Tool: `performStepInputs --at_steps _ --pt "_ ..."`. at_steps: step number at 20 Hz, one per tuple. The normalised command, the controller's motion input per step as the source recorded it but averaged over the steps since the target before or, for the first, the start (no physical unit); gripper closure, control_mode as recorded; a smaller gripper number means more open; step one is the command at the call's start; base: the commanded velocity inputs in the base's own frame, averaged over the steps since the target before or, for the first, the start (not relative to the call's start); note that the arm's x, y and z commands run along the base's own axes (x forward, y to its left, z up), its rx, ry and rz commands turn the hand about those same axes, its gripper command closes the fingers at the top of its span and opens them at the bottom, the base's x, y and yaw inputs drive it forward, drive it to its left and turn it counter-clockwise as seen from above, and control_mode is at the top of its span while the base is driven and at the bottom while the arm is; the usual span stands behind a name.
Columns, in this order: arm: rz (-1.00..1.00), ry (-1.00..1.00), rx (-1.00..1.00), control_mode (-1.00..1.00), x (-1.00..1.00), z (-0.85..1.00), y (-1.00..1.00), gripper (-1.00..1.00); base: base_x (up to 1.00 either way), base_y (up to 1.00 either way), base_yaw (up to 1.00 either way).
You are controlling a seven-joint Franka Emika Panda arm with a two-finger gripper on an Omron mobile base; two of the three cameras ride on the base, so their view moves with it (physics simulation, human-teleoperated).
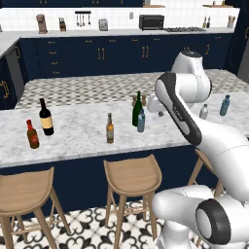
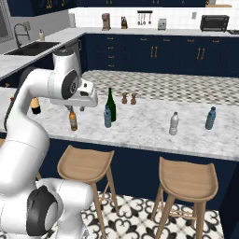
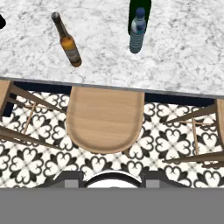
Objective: Move the plastic bottles in the middle to the plastics group, and the glass bottles in the middle to the glass group.
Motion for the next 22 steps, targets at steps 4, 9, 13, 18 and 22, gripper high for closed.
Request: performStepInputs --at_steps 4,9,13,18,22 --pt "0.0 0.0 0.0 -1.0 -0.1 -0.04 0.0 -1.0 0.0 0.0 0.0" --pt "0.0 -0.04 0.0 -1.0 -0.28 -0.2 0.19 -1.0 0.0 0.0 0.0" --pt "0.0 -0.04 0.0 -1.0 -0.01 -0.12 0.64 -1.0 0.0 0.0 0.0" --pt "0.01 0.03 0.0 -1.0 0.48 0.0 0.64 -1.0 0.0 0.0 0.0" --pt "0.05 0.17 0.0 -1.0 0.82 0.0 0.37 -1.0 0.0 0.0 0.0"
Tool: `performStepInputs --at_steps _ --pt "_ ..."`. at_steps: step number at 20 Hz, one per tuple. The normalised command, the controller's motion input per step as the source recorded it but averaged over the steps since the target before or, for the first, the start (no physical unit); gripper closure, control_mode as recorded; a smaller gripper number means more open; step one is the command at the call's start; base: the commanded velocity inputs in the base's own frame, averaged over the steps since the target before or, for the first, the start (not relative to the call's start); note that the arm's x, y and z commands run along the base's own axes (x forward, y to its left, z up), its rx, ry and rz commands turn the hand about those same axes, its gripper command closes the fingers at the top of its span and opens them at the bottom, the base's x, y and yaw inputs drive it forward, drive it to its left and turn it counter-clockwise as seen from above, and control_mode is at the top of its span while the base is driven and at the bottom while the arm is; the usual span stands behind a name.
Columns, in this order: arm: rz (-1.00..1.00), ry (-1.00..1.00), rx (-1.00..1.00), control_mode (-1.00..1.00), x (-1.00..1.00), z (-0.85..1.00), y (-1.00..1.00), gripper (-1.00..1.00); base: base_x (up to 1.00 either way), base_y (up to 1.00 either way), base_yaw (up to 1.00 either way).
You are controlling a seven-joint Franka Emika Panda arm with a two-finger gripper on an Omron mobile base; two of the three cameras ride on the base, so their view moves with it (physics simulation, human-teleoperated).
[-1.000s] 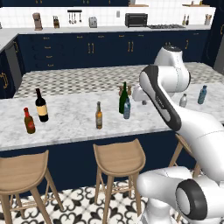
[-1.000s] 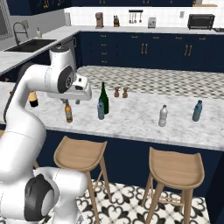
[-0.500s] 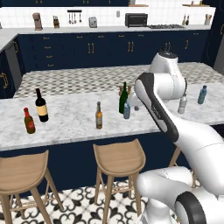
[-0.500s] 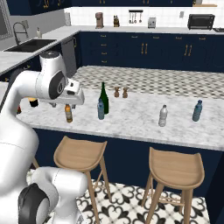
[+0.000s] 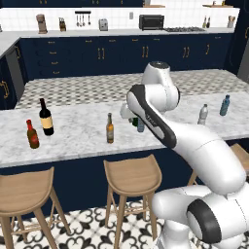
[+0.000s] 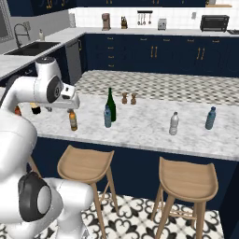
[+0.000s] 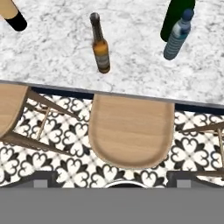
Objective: Move the plastic bottles in the middle to the plastics group, and the glass bottles in the middle to the glass group.
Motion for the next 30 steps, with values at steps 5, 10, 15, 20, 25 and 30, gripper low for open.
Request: performStepInputs --at_steps 5,10,15,20,25,30 --pt "0.07 0.21 0.0 -1.0 0.9 -0.03 0.3 -1.0 0.0 0.0 0.0" --pt "0.1 0.22 -0.01 -1.0 0.8 -0.1 0.24 -1.0 0.0 0.0 0.0" --pt "0.07 0.15 -0.1 -1.0 0.57 -0.31 0.35 -1.0 0.0 0.0 0.0" --pt "0.03 0.03 -0.17 -1.0 0.36 -0.4 0.13 -1.0 0.0 0.0 0.0" --pt "0.07 0.0 -0.09 -1.0 0.2 -0.4 0.01 -1.0 0.0 0.0 0.0" --pt "0.01 -0.05 0.0 -1.0 0.16 -0.25 0.0 -1.0 0.0 0.0 0.0"
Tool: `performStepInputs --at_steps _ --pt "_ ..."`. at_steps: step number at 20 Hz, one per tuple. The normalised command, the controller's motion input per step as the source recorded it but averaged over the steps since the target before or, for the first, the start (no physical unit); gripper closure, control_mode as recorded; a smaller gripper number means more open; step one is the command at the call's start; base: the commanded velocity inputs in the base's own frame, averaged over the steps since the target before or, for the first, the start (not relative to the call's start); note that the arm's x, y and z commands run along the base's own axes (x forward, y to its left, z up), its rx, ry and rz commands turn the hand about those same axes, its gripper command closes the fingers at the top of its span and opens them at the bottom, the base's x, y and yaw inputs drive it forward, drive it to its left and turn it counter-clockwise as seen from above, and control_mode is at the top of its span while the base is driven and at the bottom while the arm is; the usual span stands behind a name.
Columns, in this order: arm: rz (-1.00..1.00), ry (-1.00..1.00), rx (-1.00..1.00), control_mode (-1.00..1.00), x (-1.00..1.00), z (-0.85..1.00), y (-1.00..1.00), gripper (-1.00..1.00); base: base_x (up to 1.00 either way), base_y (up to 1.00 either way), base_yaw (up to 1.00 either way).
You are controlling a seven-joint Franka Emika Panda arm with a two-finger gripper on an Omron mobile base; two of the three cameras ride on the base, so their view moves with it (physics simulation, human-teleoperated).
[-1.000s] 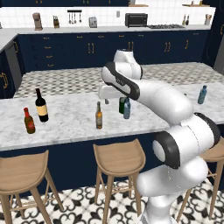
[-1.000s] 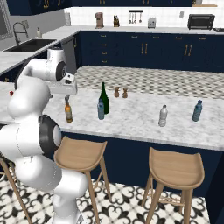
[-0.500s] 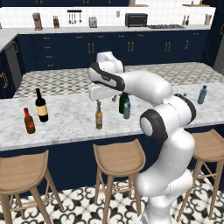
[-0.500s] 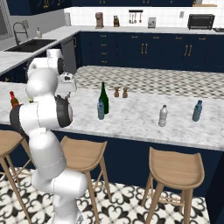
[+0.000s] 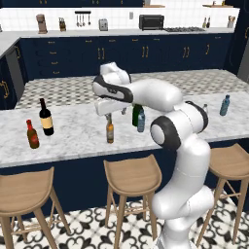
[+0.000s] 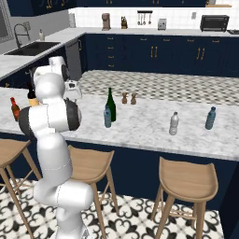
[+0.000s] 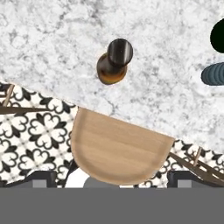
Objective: Move the plastic bottles in the middle to the plastics group, and the glass bottles in the middle to the glass group.
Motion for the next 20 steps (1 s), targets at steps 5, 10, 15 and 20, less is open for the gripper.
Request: performStepInputs --at_steps 5,10,15,20 --pt "0.0 -0.1 0.0 -1.0 0.15 -0.28 0.0 -1.0 0.0 0.0 0.0" --pt "0.0 -0.15 0.06 -1.0 0.19 -0.31 0.02 -1.0 0.0 0.0 0.0" --pt "0.0 -0.21 0.14 -1.0 0.19 -0.3 0.04 -1.0 0.0 0.0 0.0" --pt "0.0 -0.19 0.05 -1.0 0.33 -0.14 0.0 -1.0 0.0 0.0 0.0"
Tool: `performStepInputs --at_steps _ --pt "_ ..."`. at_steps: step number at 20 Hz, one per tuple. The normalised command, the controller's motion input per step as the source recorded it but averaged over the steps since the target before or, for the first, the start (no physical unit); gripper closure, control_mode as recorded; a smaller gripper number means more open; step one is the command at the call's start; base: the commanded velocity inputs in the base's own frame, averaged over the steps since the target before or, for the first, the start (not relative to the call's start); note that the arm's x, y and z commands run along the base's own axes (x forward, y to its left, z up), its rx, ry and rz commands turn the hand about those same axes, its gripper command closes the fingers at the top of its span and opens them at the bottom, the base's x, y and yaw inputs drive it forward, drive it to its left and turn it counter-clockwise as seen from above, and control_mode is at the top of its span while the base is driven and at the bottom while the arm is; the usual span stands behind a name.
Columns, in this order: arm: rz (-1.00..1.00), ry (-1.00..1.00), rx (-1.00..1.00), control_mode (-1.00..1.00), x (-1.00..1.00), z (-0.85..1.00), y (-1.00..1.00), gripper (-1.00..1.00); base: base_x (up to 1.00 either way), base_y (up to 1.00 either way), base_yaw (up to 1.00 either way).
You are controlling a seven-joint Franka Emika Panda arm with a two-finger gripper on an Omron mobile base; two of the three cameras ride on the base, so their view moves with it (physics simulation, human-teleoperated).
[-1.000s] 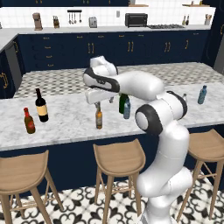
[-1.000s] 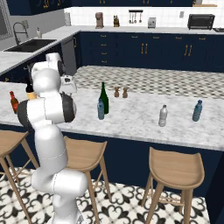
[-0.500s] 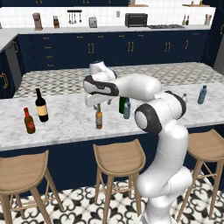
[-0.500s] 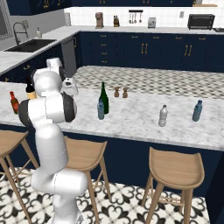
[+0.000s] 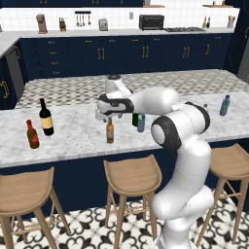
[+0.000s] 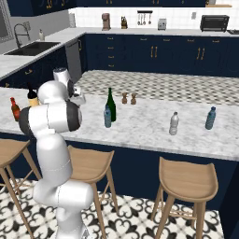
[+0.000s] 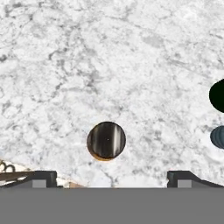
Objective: Move the plastic bottles in the middle to the plastics group, and the glass bottles in the middle to the glass group.
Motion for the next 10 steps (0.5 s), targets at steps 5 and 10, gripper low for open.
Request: performStepInputs --at_steps 5,10 --pt "0.0 -0.01 0.0 -1.0 0.47 -0.01 0.0 -1.0 0.0 0.0 0.0" --pt "0.0 0.0 0.02 -1.0 0.21 0.0 0.1 -1.0 0.0 0.0 0.0"
